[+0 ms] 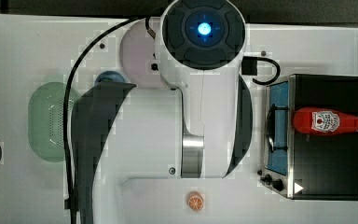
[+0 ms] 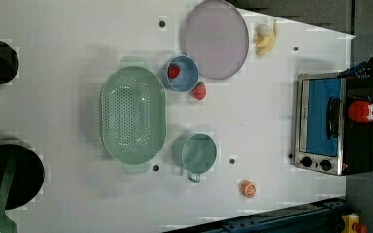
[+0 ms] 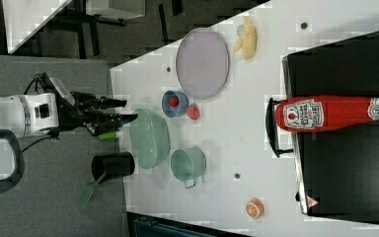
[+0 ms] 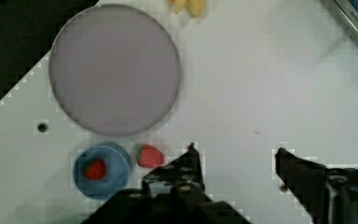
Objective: Pick Ketchup from oven and place it on table.
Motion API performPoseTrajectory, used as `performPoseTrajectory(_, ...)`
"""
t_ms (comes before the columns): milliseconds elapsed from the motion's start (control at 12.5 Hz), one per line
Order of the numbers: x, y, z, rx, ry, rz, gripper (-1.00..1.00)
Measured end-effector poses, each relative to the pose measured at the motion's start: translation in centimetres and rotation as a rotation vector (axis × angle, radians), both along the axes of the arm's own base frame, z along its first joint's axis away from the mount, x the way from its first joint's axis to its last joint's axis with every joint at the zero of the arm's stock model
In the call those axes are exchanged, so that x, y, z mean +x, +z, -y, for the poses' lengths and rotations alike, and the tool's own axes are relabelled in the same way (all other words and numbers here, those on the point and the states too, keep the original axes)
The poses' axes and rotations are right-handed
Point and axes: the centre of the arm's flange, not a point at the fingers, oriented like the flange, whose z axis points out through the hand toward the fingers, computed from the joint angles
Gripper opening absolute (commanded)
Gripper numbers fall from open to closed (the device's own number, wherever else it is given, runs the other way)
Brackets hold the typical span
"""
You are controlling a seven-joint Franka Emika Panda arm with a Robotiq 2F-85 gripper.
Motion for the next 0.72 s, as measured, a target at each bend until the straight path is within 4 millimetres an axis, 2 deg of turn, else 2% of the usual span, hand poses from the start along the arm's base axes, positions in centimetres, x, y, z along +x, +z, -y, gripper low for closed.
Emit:
performPoseTrajectory(160, -5.5, 0.3, 1.2, -0.010, -0.022, -0.107, 0.80)
performPoseTrajectory(240, -7.7, 2.3, 2.2, -0.002, -0.052, -0.096, 1.00)
performPoseTrajectory(480, -11.2, 11.4, 4.4, 0.012, -0.101, 0.089, 1.00)
performPoseTrajectory(560, -12.1, 13.4, 5.1, 0.012, -0.114, 0.133, 1.00)
performPoseTrajectory(640, -12.3, 14.6, 5.9, 0.005, -0.127, 0.166, 1.00)
performPoseTrajectory(720, -12.0, 14.8, 7.1, 0.008, -0.152, 0.203, 1.00)
